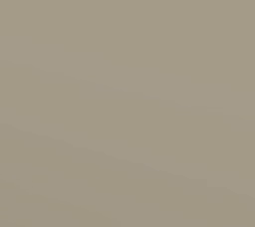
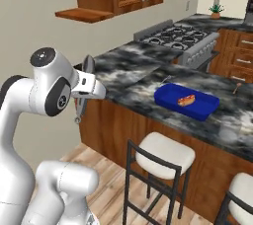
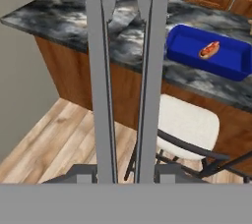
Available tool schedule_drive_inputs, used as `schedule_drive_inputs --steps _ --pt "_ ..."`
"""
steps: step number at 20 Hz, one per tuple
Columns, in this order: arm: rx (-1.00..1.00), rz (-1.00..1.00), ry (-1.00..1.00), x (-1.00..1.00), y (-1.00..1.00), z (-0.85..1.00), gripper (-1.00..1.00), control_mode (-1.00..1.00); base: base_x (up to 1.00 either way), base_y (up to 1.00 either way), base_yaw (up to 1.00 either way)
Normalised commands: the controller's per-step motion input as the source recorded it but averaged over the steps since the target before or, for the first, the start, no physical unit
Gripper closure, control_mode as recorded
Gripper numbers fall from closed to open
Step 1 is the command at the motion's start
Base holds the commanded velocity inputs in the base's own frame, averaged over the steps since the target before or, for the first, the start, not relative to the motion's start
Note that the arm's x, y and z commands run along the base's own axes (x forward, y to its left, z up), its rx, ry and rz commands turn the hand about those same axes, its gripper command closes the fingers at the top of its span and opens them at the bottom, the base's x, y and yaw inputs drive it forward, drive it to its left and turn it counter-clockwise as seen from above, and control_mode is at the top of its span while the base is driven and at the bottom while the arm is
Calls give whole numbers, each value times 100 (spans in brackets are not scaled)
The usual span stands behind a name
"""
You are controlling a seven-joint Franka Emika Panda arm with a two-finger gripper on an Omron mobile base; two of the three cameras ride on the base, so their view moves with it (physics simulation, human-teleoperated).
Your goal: Take the tongs from the drawer on the left and place them on the dining counter next to the tray containing the hot dog.
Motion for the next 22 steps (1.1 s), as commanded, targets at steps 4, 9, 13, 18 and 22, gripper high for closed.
schedule_drive_inputs --steps 4,9,13,18,22 --pt "0 0 0 0 0 0 100 100 60 24 -37" --pt "0 0 0 0 0 0 100 100 43 39 -34" --pt "0 0 0 0 0 0 100 100 33 38 -32" --pt "0 0 0 0 0 0 100 100 40 38 -30" --pt "0 0 0 0 0 0 100 100 54 47 -24"
